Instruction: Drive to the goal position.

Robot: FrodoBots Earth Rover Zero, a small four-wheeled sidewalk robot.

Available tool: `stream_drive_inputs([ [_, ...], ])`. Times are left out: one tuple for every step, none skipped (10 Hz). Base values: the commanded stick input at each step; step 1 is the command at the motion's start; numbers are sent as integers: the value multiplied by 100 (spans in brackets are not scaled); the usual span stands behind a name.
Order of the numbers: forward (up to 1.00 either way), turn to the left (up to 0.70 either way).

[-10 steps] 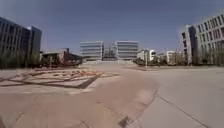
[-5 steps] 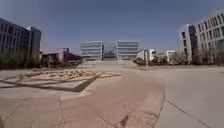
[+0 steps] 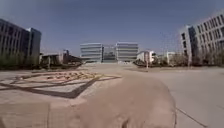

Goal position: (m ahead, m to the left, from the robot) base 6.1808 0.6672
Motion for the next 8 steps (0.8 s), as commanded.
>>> stream_drive_inputs([
  [70, 2],
  [70, 2],
  [70, 2],
  [70, 2],
  [70, 2],
  [70, 2],
  [70, 2],
  [70, 2],
])
